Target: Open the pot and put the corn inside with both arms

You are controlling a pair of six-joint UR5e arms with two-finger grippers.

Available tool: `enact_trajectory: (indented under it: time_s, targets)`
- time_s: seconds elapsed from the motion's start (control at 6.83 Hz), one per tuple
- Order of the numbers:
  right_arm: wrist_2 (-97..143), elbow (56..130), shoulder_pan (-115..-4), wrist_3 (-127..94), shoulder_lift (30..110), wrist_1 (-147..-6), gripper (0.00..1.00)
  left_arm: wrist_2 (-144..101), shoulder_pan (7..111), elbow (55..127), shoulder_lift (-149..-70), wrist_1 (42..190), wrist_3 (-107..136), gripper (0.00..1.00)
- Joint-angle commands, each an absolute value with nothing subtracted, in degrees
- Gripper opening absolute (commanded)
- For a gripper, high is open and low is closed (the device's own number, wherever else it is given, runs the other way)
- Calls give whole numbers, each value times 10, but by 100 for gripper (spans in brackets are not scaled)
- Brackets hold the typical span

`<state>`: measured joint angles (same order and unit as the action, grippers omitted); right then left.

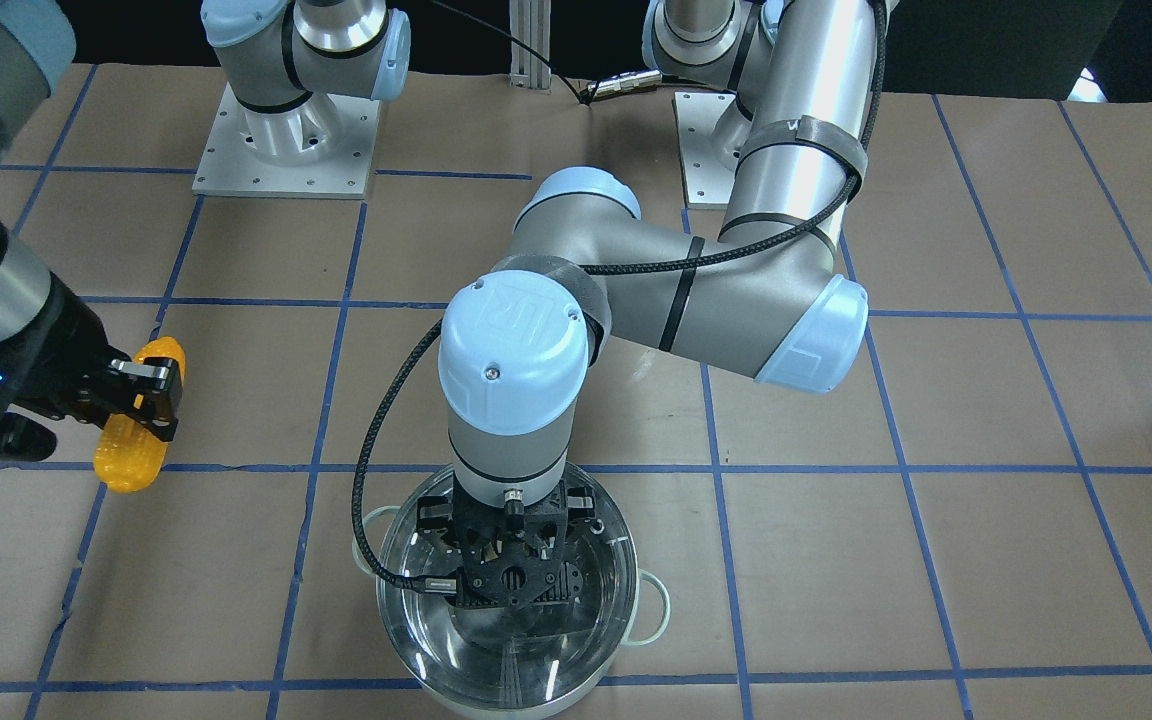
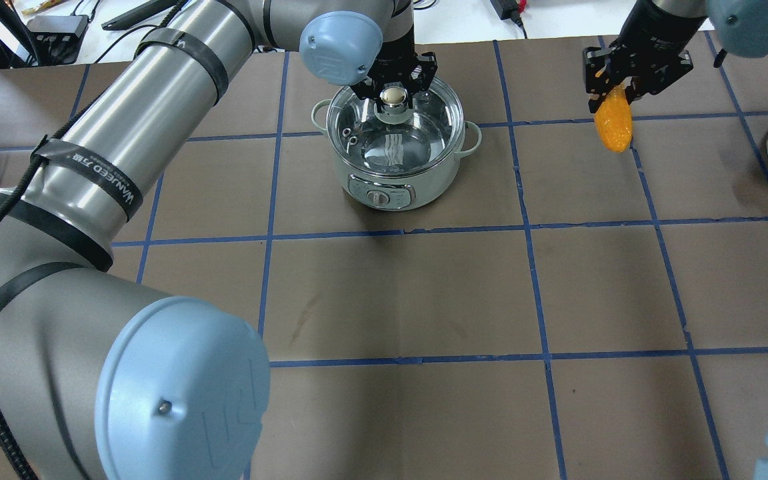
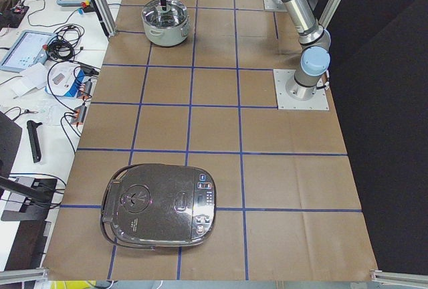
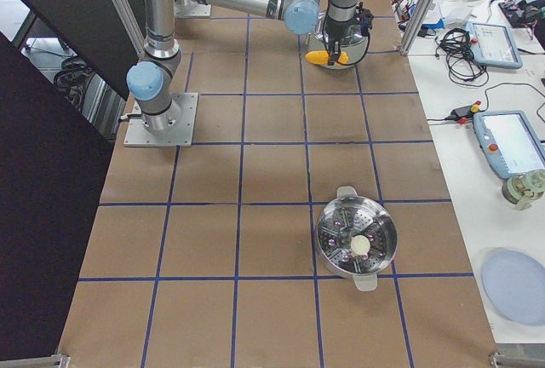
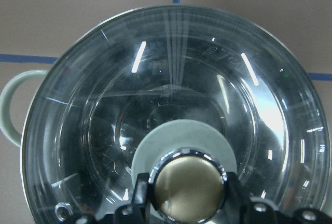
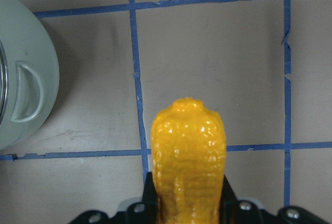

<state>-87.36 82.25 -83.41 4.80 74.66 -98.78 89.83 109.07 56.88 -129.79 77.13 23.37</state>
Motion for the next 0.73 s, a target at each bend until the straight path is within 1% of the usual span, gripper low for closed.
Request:
enact_trajectory:
  time_s: [0.0,0.15,0.29,0.44,0.59]
  targets:
    - [-880,818,-893,-16,730,-1014,9,897,1079,564,-1258,780,220,24]
    - [-878,808,-947,-125,703,-1060,9,897,1042,574,-1224,813,159,24]
    - [-878,764,-1001,-197,637,-1100,9,897,983,578,-1201,835,96,24]
    - [-887,689,-1052,-227,564,-1113,10,898,933,586,-1199,840,39,24]
    - [-908,646,-1087,-256,515,-1114,10,890,878,624,-1201,832,-2,24]
